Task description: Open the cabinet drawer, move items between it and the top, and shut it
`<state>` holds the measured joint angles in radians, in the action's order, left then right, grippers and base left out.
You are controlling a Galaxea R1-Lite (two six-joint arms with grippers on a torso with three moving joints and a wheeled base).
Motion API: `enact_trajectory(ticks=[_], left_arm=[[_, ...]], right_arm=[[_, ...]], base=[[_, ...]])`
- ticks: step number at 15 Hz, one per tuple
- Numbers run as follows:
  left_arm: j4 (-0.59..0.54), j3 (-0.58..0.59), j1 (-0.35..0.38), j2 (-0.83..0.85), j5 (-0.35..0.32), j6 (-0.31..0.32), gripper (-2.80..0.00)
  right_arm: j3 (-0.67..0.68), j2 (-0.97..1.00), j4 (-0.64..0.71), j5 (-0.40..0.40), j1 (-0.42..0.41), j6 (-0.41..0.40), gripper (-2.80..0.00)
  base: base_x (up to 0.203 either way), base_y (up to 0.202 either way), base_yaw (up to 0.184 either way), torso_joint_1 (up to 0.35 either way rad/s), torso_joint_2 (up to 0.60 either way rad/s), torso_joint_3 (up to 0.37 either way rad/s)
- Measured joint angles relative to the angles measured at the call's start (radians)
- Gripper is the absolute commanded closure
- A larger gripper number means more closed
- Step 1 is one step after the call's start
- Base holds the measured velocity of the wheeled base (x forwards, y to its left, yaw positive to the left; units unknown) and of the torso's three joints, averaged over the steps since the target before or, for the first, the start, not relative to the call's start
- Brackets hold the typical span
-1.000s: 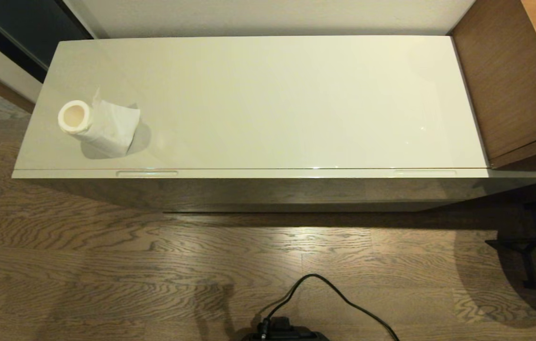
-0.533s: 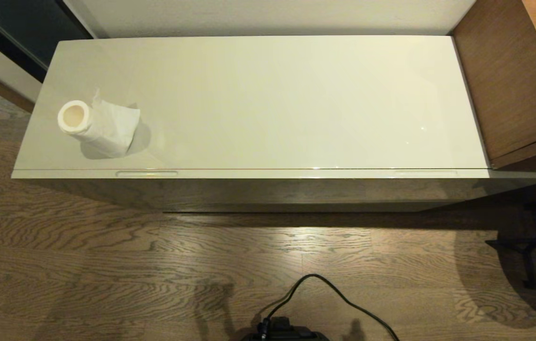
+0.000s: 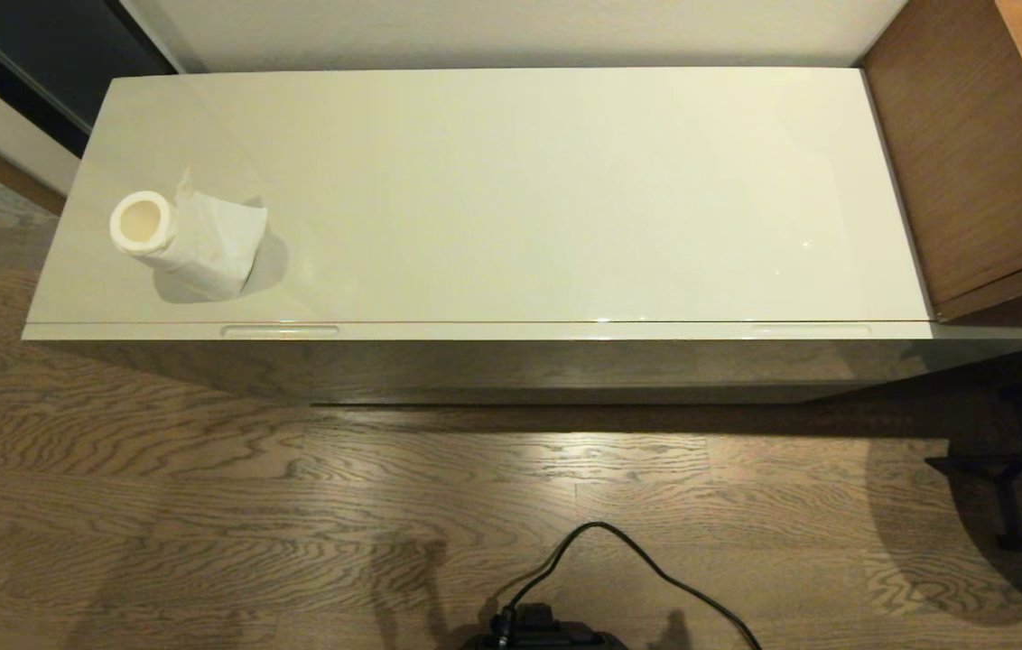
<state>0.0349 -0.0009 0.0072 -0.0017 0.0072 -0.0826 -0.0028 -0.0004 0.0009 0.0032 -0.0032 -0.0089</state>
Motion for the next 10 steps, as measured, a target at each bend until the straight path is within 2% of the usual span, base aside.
enact_trajectory(ticks=[2,5,10], left_arm=[[0.001,0.0,0.0,0.0,0.001,0.011,0.0],[-0.006,0.0,-0.001,0.0,-0.001,0.079,0.0],[-0.034,-0.002,0.0,0.0,0.001,0.098,0.0]], right_arm=[[0.002,-0.001,-0.005,-0.008,0.0,0.02,0.0],[0.003,-0.001,-0.004,-0.008,0.0,0.014,0.0],[0.003,-0.001,-0.005,-0.009,0.0,0.019,0.0]], base=[[0.0,0.0,0.0,0.0,0.0,0.0],[0.0,0.0,0.0,0.0,0.0,0.0],[0.0,0.0,0.0,0.0,0.0,0.0]])
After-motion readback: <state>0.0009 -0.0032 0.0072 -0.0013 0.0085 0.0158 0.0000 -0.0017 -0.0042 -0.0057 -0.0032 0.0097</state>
